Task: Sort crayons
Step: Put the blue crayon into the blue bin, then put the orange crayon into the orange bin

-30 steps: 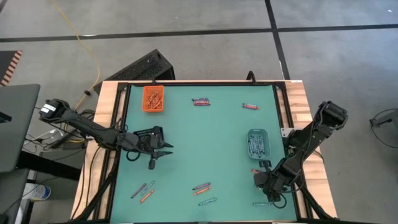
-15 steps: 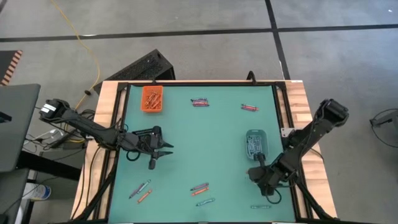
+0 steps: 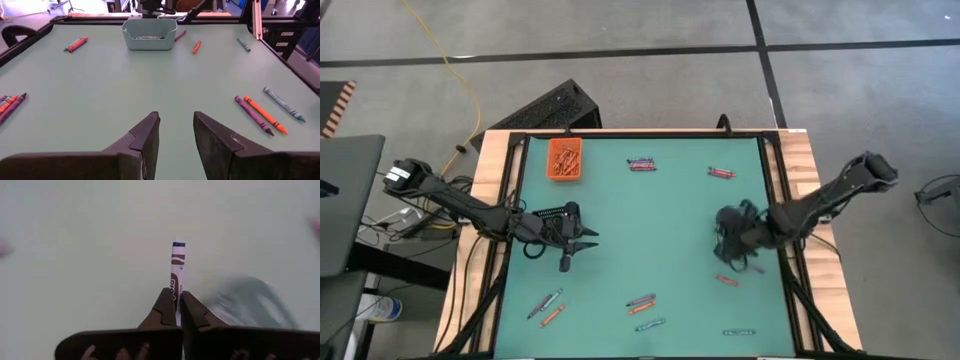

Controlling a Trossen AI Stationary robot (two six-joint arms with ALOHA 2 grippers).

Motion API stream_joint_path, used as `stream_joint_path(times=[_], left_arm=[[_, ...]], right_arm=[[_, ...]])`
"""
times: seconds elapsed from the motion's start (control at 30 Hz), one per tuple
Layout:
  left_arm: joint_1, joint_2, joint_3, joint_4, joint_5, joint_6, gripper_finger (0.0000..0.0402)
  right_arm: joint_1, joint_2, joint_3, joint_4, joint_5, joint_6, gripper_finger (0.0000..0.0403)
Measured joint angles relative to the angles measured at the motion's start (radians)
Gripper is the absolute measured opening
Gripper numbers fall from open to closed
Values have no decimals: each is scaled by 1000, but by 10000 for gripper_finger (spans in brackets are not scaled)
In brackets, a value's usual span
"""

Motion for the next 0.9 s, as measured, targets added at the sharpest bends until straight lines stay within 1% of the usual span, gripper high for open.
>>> stream_joint_path(times=[0.1,0.17,0.27,0.37,0.57,0.63,0.7,0.8,0.9], left_arm=[[0,0,0,-8,0,0,110],[0,0,0,-17,0,-1,110],[0,0,0,-25,0,-9,110],[0,0,0,-28,-1,-9,110],[0,0,0,-38,-1,-18,110],[0,0,0,-47,-1,-18,110],[0,0,0,-46,-1,-18,110],[0,0,0,-45,-3,-18,110],[0,0,0,-45,-6,-18,110]], right_arm=[[-88,-4,0,-112,-36,128,3],[-133,4,0,-143,-72,175,8],[-172,20,0,-133,-125,162,22],[-180,37,0,-126,-133,155,43],[-180,46,1,-144,-150,170,79],[-180,45,1,-143,-184,156,88],[-174,39,1,-140,-248,112,95],[-126,38,1,-110,-289,70,99],[-44,38,1,-6,-317,5,99]])
